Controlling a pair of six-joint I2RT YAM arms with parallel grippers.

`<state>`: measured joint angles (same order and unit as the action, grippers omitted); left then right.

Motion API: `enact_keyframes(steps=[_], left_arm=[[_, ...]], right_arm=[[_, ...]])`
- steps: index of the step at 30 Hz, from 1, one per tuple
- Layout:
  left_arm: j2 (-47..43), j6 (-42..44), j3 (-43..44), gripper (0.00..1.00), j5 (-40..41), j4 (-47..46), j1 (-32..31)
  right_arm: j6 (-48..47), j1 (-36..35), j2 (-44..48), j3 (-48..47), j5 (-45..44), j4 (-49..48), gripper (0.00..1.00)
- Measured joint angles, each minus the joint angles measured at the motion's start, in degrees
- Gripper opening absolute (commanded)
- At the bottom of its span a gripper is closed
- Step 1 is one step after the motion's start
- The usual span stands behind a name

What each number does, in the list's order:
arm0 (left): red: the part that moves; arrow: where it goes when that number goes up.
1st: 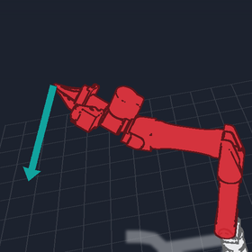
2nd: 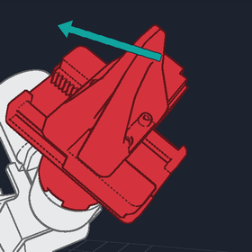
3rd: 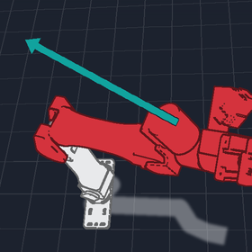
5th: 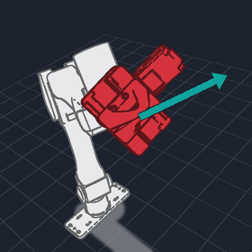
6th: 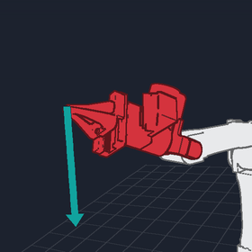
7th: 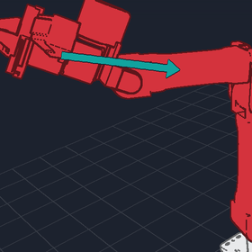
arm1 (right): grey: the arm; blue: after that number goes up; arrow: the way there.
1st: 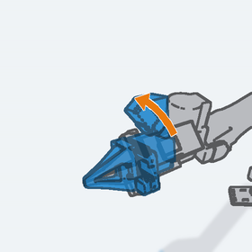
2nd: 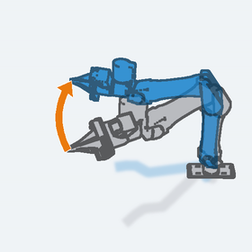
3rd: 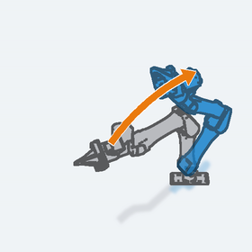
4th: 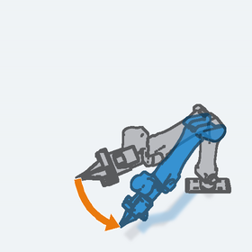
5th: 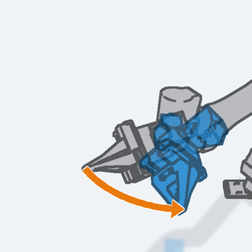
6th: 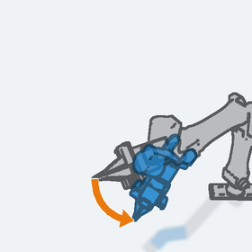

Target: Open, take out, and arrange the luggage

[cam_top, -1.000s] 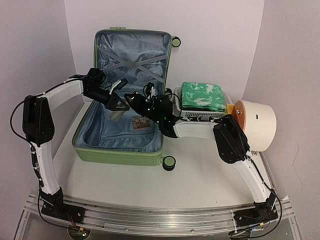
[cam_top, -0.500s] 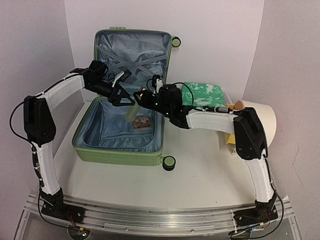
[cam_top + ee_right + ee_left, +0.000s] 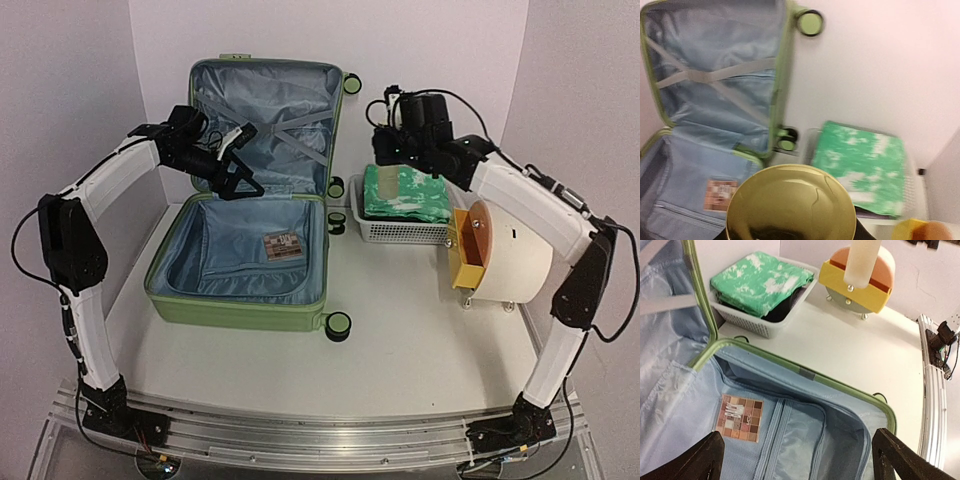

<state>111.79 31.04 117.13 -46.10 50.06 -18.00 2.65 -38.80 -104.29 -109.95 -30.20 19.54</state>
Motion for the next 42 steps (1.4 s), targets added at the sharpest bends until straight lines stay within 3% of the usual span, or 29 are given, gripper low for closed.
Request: enact_keyframes(steps=[6,12,20,34,42], left_arm=[[0.04,0.25,-3.77,1.0,1.31,-0.03,0.04],[0.02,0.25,-4.75,1.0,1.3,-0.09,0.04],[0.02,0.42,-5.52,1.0,1.28,-0.1,0.04],[0.02,0.23,-5.52,1.0,1.24,-0.1,0.04],[0.02,0.26,-5.53,1.0,1.28,-0.08,0.04]], right_arm=[[-3.99,8.04,5.74,2.18,-11.18,8.08,0.0],[-1.38,13.93,7.32,9.92,-11.49,12.05,0.0],[1.52,15.05,7.32,15.02,-10.21,14.59,0.0],[1.95,14.29,3.5,16.88,-16.24,18.02,0.0],[5.0,16.48,2.55,18.5,-12.72,19.24,0.0]])
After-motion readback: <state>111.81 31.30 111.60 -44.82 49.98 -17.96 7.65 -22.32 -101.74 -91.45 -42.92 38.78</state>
